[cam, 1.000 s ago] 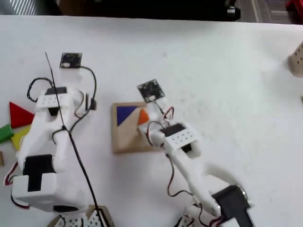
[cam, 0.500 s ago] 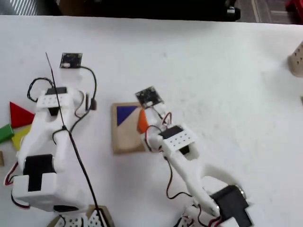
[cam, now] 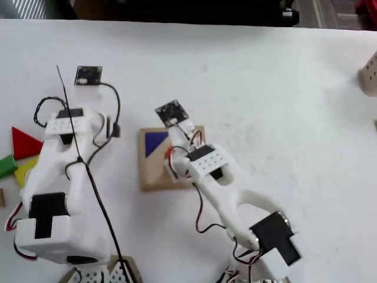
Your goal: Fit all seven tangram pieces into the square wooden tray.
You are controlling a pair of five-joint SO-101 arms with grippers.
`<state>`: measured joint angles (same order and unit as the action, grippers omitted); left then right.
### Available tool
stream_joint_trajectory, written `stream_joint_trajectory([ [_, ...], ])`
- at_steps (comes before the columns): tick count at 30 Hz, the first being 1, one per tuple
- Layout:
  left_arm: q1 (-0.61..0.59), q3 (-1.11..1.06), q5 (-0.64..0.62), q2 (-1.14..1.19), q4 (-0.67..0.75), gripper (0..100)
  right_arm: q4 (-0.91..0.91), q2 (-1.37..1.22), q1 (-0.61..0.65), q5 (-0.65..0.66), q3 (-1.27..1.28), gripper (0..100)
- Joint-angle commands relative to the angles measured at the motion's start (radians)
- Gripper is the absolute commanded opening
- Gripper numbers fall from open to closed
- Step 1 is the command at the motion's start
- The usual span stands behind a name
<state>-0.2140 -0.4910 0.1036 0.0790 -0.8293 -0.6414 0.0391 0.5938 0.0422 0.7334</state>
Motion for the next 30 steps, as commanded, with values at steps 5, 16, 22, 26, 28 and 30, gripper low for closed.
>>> stream_joint_trajectory([
  [5,-0.008,0.009,0.005,-0.002,0.02,23,-0.004,0.054,-0.01,-0.008,-0.044,1.8],
  [16,-0.008,0.009,0.005,-0.002,0.02,23,0.174,-0.022,-0.007,-0.008,-0.035,1.8],
  [22,-0.008,0.009,0.005,-0.002,0.021,23,0.259,-0.028,-0.007,-0.002,-0.035,1.8],
  [26,-0.008,0.009,0.005,-0.002,0.021,23,0.252,-0.021,-0.01,-0.003,-0.032,1.8],
  [28,-0.008,0.009,0.005,-0.002,0.021,23,0.251,-0.019,-0.01,-0.006,-0.031,1.8],
  [30,-0.008,0.009,0.005,-0.002,0.021,23,0.22,-0.019,-0.002,-0.008,-0.031,1.8],
])
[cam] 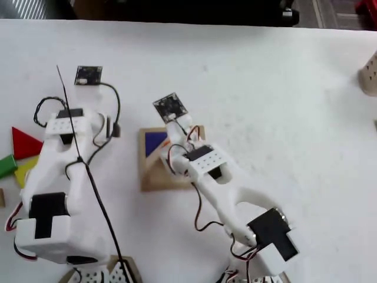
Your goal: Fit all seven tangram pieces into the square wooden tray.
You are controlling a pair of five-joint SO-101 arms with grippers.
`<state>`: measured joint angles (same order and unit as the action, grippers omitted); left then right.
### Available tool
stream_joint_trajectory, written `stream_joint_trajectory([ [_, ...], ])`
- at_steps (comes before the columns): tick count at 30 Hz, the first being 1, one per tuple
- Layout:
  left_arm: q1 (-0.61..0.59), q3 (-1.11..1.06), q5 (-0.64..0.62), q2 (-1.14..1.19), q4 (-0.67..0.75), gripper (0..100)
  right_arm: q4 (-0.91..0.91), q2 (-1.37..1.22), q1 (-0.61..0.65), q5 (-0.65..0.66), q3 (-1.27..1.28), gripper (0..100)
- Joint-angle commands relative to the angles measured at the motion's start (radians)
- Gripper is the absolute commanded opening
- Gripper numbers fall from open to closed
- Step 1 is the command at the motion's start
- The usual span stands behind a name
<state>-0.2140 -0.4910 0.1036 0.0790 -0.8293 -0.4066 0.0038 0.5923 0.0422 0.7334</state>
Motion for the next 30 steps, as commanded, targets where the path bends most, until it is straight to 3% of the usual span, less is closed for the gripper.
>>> stream_joint_trajectory([
  [1,-0.008,0.009,0.005,-0.002,0.021,23,-0.042,0.016,0.007,-0.009,-0.035,1.8],
  [10,-0.008,0.009,0.005,-0.002,0.021,23,-0.153,0.088,0.074,-0.009,-0.029,1.8],
  [17,-0.007,0.009,0.005,-0.002,0.021,23,0.035,-0.059,0.045,-0.008,-0.051,1.8],
  [30,-0.008,0.009,0.005,-0.002,0.02,23,0.004,-0.022,-0.045,-0.006,-0.078,1.8],
])
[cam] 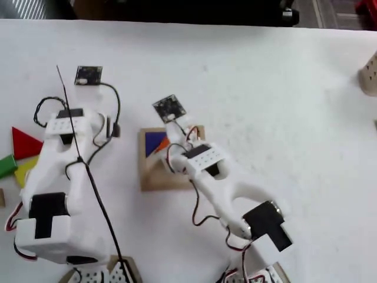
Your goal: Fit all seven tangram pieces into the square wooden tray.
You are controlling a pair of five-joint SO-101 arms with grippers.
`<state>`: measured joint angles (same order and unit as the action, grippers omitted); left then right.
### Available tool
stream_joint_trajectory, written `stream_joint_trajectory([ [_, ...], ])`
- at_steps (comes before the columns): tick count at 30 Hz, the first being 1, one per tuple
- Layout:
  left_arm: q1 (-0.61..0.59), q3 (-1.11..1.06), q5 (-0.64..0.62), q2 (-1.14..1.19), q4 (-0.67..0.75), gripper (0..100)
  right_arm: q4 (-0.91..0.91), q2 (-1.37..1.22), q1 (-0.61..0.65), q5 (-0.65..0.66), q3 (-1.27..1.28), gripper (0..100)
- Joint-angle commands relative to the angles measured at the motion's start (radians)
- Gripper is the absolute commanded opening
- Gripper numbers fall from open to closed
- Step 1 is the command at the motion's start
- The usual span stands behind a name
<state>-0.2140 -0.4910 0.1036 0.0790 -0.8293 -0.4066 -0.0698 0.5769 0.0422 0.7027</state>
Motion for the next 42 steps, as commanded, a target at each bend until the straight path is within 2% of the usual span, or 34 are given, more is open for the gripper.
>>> stream_joint_trajectory([
  [1,-0.008,0.009,0.005,-0.002,0.02,23,0.004,0.054,-0.031,-0.005,-0.048,1.8],
  [11,-0.008,0.008,0.005,-0.002,0.017,23,0.008,0.047,-0.033,-0.003,-0.048,1.8],
  [16,-0.008,0.008,0.005,-0.002,0.017,23,0.147,-0.015,-0.021,-0.002,-0.049,2.1],
  [20,-0.008,0.008,0.005,-0.002,0.017,23,0.162,-0.008,-0.027,-0.002,-0.043,1.8],
  [33,-0.008,0.008,0.005,-0.002,0.017,23,0.033,0.085,-0.073,-0.002,-0.041,1.8],
  [42,-0.008,0.008,0.005,-0.004,0.015,23,-0.153,0.165,-0.096,-0.006,-0.041,1.8],
])
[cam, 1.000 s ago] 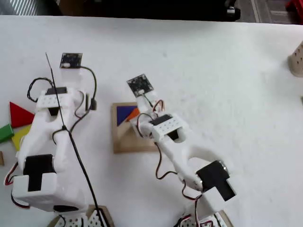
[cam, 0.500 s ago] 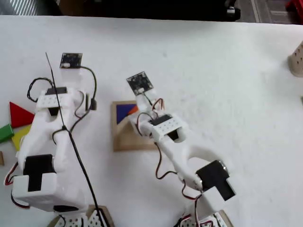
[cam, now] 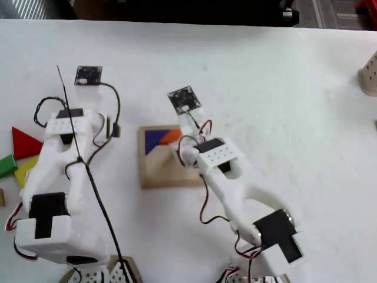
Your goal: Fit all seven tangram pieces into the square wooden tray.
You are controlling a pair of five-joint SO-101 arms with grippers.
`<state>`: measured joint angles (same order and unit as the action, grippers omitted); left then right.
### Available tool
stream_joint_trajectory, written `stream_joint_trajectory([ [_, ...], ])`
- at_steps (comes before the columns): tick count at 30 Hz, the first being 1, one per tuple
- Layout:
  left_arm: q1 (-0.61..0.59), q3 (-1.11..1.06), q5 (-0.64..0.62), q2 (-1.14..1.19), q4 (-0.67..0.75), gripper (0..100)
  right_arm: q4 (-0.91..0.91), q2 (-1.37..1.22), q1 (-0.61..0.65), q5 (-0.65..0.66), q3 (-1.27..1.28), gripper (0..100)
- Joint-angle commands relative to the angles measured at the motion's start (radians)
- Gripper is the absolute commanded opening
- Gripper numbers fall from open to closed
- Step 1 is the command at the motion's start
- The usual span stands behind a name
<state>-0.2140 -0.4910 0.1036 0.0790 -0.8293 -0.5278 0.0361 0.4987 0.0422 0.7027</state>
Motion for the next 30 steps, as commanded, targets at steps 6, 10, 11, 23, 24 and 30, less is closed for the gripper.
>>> stream_joint_trajectory([
  [6,-0.033,0.015,0.005,-0.012,-0.038,23,-0.033,0.059,-0.073,-0.002,-0.044,2.1],
  [10,-0.088,0.017,-0.003,-0.015,-0.058,23,-0.033,0.054,-0.077,0.0,-0.041,2.1],
  [11,-0.108,0.017,-0.003,-0.015,-0.069,23,-0.033,0.054,-0.076,0.0,-0.041,2.1],
  [23,-0.308,-0.325,-0.018,-0.364,0.064,23,-0.038,0.054,-0.079,0.0,-0.04,2.1],
  [24,-0.283,-0.356,-0.003,-0.386,0.092,23,-0.039,0.054,-0.079,0.0,-0.04,2.1],
  [30,-0.248,-0.397,0.032,-0.398,0.157,23,-0.033,0.056,-0.079,0.0,-0.02,2.1],
])
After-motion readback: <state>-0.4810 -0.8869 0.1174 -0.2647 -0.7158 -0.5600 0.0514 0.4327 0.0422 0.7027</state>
